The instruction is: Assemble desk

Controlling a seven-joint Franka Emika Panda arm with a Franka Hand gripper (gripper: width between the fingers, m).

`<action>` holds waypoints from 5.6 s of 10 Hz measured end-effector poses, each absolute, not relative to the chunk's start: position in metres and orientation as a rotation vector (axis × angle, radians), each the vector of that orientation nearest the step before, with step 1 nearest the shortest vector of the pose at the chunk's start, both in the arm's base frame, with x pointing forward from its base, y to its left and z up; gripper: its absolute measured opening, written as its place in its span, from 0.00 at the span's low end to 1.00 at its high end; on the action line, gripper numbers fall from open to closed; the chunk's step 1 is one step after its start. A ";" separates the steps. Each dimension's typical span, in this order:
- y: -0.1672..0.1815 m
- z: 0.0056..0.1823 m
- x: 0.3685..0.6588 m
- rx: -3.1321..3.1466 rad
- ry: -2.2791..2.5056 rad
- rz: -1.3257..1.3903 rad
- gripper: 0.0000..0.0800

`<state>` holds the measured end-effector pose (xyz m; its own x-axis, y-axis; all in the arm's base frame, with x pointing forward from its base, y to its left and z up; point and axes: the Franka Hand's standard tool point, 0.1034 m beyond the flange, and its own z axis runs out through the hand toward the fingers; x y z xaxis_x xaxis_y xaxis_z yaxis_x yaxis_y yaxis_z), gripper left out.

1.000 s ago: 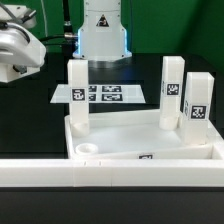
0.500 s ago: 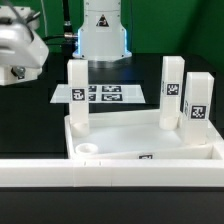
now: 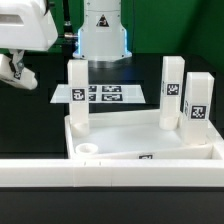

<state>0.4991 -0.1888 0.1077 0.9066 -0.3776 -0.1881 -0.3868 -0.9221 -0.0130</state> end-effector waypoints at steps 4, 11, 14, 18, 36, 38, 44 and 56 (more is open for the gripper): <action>-0.184 0.129 0.545 -3.156 0.516 -0.209 0.36; -0.148 0.148 0.605 -3.184 0.348 -0.320 0.36; -0.148 0.147 0.611 -3.192 0.339 -0.375 0.36; -0.134 0.151 0.622 -3.211 0.256 -0.812 0.36; -0.094 0.147 0.624 -3.118 0.147 -0.798 0.36; -0.077 0.147 0.629 -3.097 0.118 -0.795 0.36; -0.074 0.149 0.632 -3.083 0.129 -0.766 0.36; -0.066 0.142 0.639 -3.087 0.114 -0.877 0.36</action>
Offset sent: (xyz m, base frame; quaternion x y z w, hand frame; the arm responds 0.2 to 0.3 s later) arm 0.0485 0.0064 0.0282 -0.0091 0.2053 -0.0518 0.9773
